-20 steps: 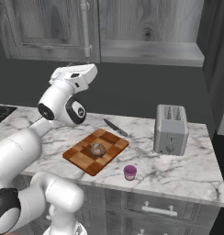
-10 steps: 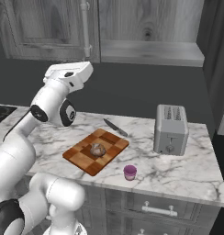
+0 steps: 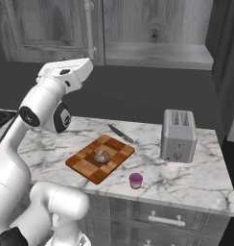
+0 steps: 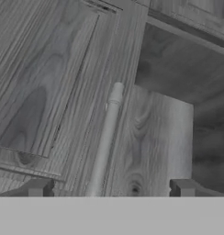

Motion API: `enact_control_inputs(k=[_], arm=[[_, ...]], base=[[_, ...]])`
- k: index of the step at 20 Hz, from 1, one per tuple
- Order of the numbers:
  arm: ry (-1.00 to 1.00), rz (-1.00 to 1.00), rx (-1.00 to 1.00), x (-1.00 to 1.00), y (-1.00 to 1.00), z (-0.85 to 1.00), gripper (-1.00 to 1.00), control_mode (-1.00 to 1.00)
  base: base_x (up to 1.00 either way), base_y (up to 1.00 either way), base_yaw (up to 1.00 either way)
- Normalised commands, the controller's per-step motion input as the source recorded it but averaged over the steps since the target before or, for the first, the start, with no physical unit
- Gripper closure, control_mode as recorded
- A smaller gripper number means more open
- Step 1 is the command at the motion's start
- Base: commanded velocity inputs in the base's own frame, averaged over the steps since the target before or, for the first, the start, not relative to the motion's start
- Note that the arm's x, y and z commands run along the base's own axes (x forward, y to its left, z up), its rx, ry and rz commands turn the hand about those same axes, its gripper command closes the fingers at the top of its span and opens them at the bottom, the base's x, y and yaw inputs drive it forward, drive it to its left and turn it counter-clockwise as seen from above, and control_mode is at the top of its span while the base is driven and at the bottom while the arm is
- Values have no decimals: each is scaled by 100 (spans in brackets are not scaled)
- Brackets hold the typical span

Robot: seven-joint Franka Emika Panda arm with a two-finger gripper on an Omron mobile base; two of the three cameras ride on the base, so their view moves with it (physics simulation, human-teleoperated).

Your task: Pick the bread, place it on the cutting board, pick the jam, place it on the counter, and close the cabinet.

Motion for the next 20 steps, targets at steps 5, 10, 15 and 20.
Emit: enact_control_inputs(k=[5,10,15,20], arm=[[2,0,0,-53,-8,22,-100,-100],[3,0,0,-57,-13,25,-100,-100],[5,0,0,-59,-12,30,-100,-100],[6,0,0,-55,-9,31,-100,-100]], base=[[0,0,0],[0,0,0],[0,0,0],[0,0,0]])
